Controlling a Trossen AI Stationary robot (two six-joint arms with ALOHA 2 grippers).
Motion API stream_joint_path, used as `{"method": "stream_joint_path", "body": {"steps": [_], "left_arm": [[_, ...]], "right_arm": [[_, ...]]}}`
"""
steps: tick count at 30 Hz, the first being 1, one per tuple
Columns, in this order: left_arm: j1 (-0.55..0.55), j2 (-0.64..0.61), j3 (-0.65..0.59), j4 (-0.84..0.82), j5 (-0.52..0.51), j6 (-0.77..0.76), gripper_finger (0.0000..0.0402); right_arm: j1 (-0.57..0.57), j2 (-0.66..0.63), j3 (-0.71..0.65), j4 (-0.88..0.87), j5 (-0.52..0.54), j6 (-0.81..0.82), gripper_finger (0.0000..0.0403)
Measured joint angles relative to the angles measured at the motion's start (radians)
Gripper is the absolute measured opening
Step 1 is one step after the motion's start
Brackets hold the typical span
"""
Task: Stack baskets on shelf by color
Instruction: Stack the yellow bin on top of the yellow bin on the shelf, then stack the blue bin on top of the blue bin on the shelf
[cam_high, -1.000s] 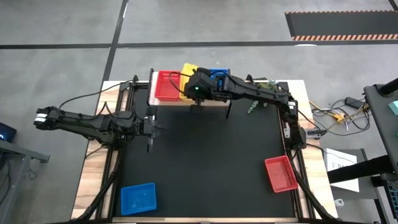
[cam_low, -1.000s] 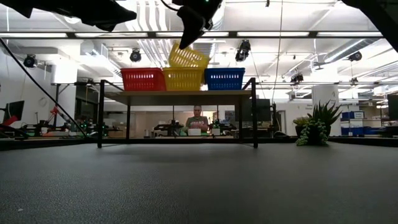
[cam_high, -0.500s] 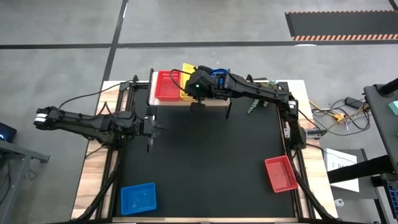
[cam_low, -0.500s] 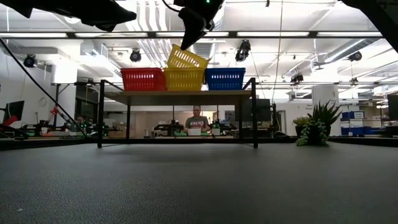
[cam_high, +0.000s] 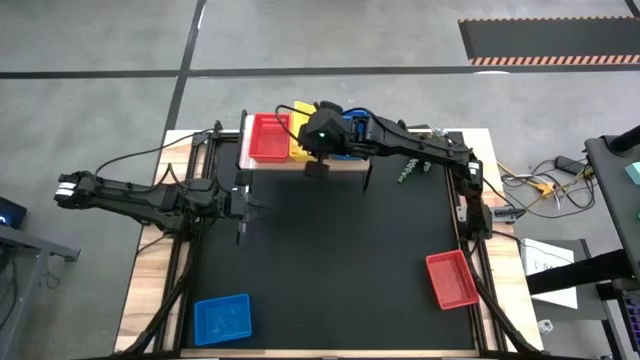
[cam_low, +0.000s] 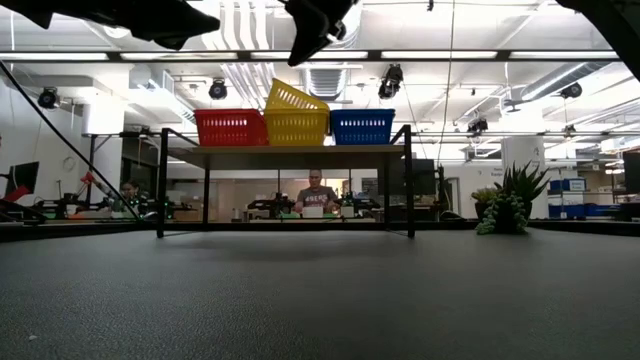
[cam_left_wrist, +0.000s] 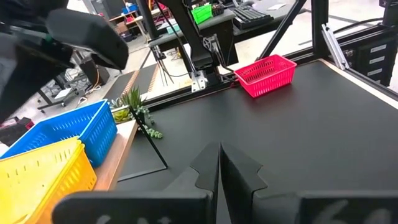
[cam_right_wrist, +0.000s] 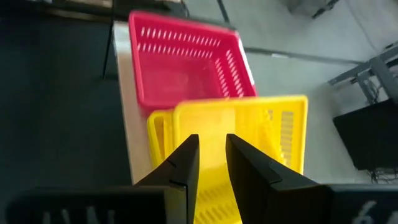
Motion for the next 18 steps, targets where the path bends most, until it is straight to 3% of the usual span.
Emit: {"method": "stream_joint_path", "body": {"steps": [8,18], "left_arm": [[0.0,0.0,0.0,0.008,0.0,0.0,0.0],[0.0,0.0,0.0,0.009,0.0,0.0,0.0]], "right_arm": [[-0.014,0.01,-0.043,0.176,-0.104,-0.04,0.0015],[-0.049,0.011,-0.186,0.301,-0.111,-0.06,0.0009]]}}
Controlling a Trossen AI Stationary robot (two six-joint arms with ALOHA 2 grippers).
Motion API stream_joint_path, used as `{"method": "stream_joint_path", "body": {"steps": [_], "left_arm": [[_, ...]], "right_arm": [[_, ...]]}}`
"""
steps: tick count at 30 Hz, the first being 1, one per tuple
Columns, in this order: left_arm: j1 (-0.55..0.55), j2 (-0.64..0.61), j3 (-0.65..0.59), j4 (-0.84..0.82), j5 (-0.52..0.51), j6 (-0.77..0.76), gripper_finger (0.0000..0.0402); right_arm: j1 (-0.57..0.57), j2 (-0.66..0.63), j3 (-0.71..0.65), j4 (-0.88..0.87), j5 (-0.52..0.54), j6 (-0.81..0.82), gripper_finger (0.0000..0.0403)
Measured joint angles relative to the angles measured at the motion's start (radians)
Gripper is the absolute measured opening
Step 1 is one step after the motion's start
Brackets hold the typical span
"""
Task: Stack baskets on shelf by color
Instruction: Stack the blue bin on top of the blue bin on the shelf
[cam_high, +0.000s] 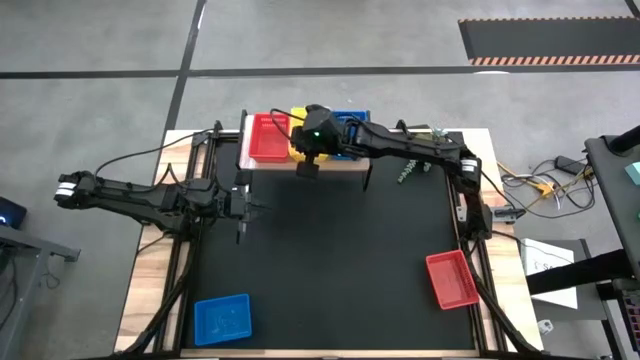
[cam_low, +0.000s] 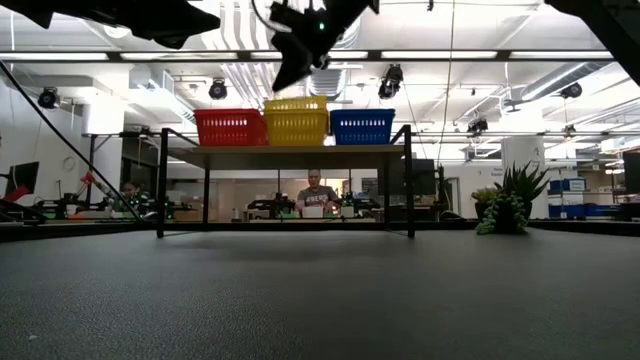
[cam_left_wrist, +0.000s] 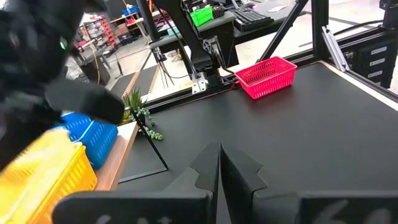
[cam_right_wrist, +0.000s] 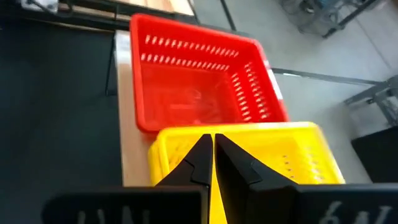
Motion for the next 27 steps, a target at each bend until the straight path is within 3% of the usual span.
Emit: {"method": "stream_joint_path", "body": {"steps": [6,20,27], "left_arm": [[0.0,0.0,0.0,0.0,0.0,0.0,0.0],[0.0,0.0,0.0,0.0,0.0,0.0,0.0],[0.0,0.0,0.0,0.0,0.0,0.0,0.0]], "right_arm": [[-0.004,0.001,-0.021,0.034,-0.031,0.0,0.0009],[-0.002,0.0,0.075,0.004,-0.042,-0.029,0.0009],[0.043,-0.067,0.058,-0.075,-0.085,-0.038,0.0009]]}}
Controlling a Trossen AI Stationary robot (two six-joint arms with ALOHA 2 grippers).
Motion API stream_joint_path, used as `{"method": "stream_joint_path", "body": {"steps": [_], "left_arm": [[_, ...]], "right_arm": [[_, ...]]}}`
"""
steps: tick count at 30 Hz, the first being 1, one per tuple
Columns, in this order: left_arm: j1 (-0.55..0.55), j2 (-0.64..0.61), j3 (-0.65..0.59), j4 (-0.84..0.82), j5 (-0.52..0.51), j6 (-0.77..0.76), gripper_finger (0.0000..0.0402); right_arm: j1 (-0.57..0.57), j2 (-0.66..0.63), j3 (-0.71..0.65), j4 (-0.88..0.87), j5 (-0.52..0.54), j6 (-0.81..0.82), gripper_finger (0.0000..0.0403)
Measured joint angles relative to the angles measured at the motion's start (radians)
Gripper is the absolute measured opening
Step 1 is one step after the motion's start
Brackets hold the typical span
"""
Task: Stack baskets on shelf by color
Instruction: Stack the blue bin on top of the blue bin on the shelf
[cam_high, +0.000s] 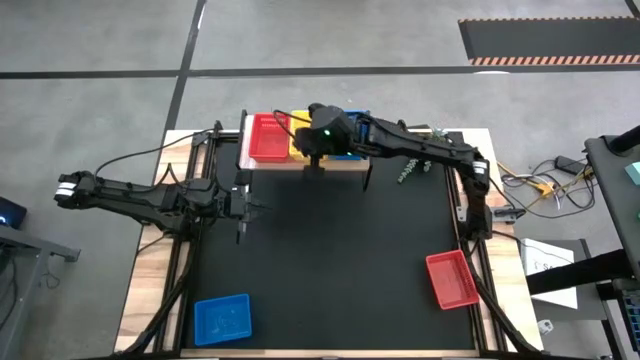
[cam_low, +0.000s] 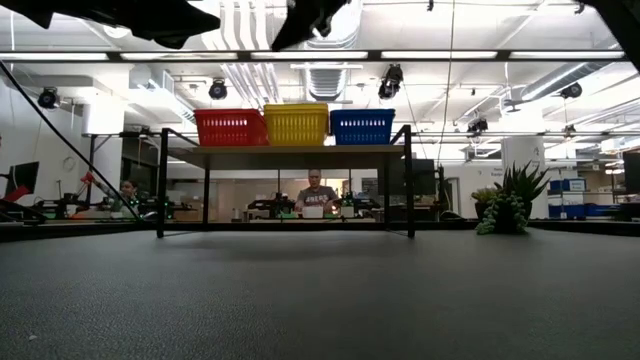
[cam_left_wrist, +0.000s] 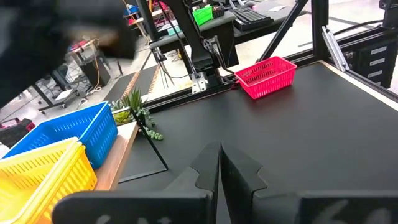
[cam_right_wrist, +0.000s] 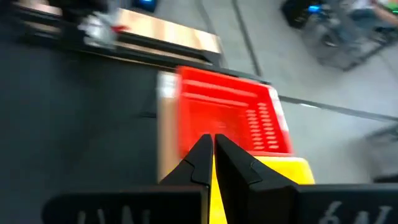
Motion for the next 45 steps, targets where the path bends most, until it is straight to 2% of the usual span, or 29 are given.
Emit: {"method": "stream_joint_path", "body": {"steps": [5,12,17,23,27,31,36,45], "left_arm": [[0.0,0.0,0.0,0.004,0.0,0.0,0.0],[0.0,0.0,0.0,0.008,0.0,-0.001,0.0],[0.0,0.0,0.0,0.015,0.0,-0.004,0.0],[0.0,0.018,0.0,0.089,0.0,-0.082,0.0],[0.0,0.061,-0.002,0.115,0.0,-0.177,0.0],[-0.011,0.147,-0.049,0.134,0.004,-0.333,0.0],[-0.047,0.262,-0.07,0.253,0.01,-0.445,0.0],[-0.107,0.377,-0.009,0.257,0.014,-0.643,0.0]], "right_arm": [[0.07,-0.096,-0.104,-0.034,-0.036,0.045,0.0008],[0.181,-0.29,-0.399,0.046,-0.033,0.151,0.0008],[0.256,-0.409,-0.657,0.203,-0.032,0.197,0.0008],[0.314,-0.541,-0.91,0.348,-0.033,0.192,0.0009],[0.325,-0.626,-1.069,0.513,-0.032,0.164,0.0008],[0.325,-0.698,-1.21,0.704,-0.033,0.111,0.0009],[0.325,-0.78,-1.3,0.823,-0.032,0.038,0.0009],[0.323,-0.867,-1.307,0.813,-0.033,-0.071,0.0009]]}}
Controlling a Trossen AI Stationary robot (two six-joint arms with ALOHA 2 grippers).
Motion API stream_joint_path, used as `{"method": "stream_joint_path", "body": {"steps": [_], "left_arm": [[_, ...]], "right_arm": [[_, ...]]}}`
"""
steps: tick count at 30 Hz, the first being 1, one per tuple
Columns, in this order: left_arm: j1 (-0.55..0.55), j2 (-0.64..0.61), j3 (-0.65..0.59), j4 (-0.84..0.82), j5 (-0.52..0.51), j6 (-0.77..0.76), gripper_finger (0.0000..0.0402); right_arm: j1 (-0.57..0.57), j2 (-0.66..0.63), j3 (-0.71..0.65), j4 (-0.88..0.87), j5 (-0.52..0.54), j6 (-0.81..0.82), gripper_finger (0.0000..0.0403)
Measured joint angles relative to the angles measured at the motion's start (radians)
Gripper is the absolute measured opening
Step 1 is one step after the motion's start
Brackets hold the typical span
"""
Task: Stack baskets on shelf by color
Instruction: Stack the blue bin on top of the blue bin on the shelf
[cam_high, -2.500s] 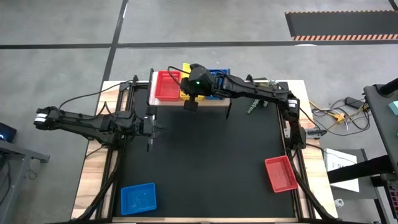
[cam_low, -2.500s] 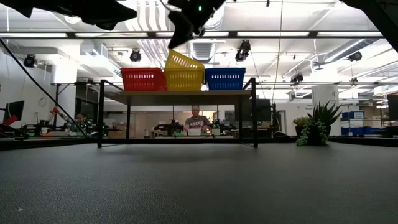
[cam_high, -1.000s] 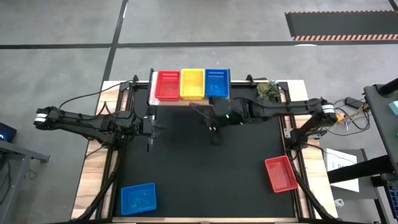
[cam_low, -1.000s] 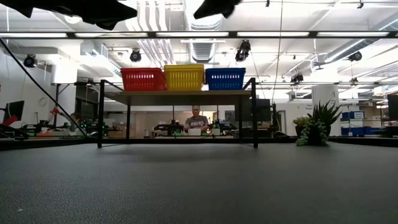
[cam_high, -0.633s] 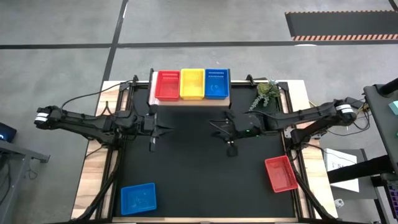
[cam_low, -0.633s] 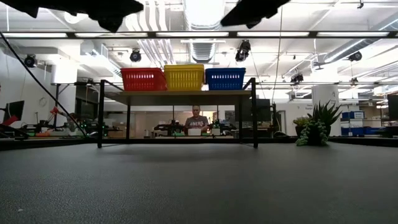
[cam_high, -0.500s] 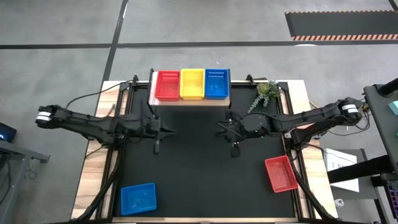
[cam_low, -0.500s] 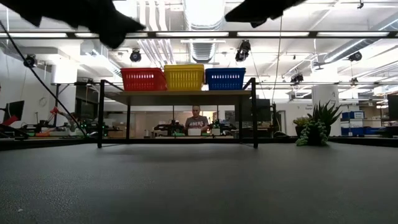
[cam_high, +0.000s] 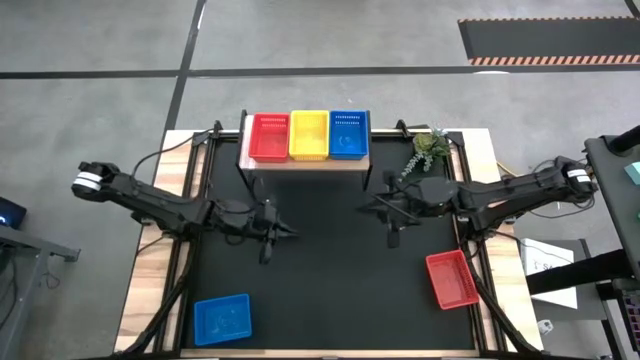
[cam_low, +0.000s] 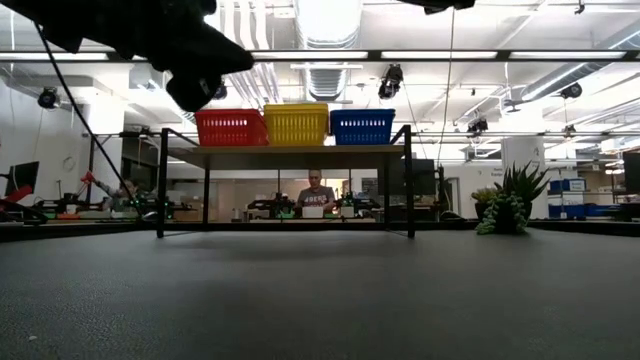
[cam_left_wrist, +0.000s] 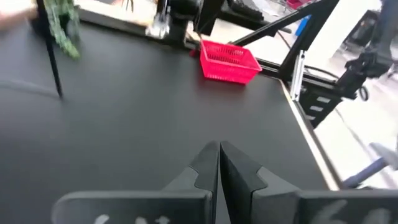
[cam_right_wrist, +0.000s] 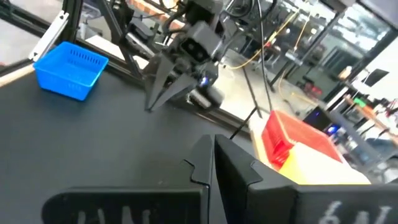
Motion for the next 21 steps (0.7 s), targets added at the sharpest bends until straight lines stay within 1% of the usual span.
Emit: {"method": "stream_joint_path", "body": {"steps": [4,10,15,21], "left_arm": [[-0.027,0.038,0.015,0.0,0.001,-0.152,0.0],[-0.074,0.097,0.048,-0.006,0.001,-0.332,0.0],[-0.112,0.163,0.101,-0.007,0.001,-0.494,0.0],[-0.184,0.26,0.188,-0.048,0.001,-0.67,0.0]], "right_arm": [[-0.001,-0.018,0.0,-0.007,0.0,-0.04,0.0009],[-0.005,-0.013,0.0,-0.021,0.0,-0.079,0.0009],[-0.01,-0.014,-0.001,-0.036,0.001,-0.084,0.0009],[-0.01,-0.015,-0.001,-0.063,0.001,-0.094,0.0009]]}}
